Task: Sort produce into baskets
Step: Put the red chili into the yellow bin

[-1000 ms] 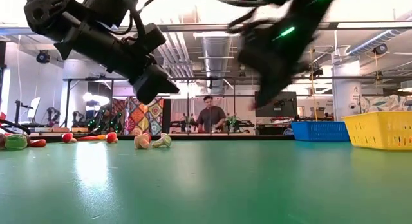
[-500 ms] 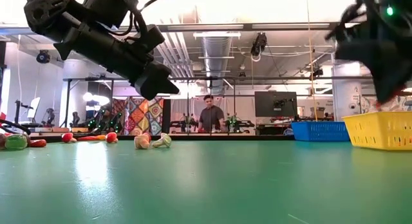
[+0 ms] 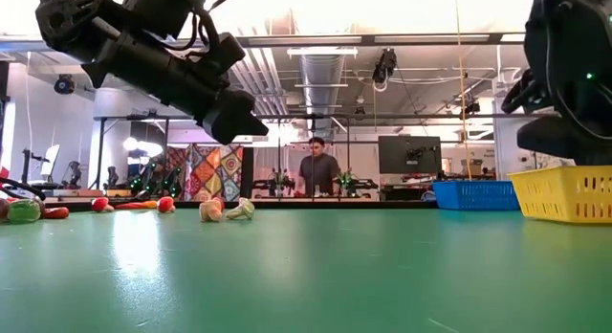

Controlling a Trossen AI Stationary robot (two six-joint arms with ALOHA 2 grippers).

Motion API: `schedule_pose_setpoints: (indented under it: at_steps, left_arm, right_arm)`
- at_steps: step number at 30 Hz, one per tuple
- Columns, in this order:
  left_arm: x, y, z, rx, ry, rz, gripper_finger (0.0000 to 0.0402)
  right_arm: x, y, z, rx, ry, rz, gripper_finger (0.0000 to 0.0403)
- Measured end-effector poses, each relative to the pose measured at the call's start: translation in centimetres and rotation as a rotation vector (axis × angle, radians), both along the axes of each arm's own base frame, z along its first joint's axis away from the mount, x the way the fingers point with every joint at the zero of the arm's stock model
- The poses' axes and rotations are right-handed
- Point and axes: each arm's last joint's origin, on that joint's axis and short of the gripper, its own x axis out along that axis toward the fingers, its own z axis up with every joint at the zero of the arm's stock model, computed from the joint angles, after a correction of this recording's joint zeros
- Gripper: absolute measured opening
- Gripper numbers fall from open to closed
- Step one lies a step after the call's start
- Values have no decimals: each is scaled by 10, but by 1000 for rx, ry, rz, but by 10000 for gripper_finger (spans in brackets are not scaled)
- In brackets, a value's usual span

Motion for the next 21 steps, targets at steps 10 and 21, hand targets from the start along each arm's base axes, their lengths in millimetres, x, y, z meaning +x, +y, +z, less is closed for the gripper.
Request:
schedule_pose_setpoints:
  at_steps: [10,21]
  left_arm:
    - [0,0,1,18,3,-6,84]
    - [2,1,4,23,-23,-7,84]
  right_arm:
    - [28,26,52,269,-44,157,154]
    - [27,122,62,615,-92,35,128]
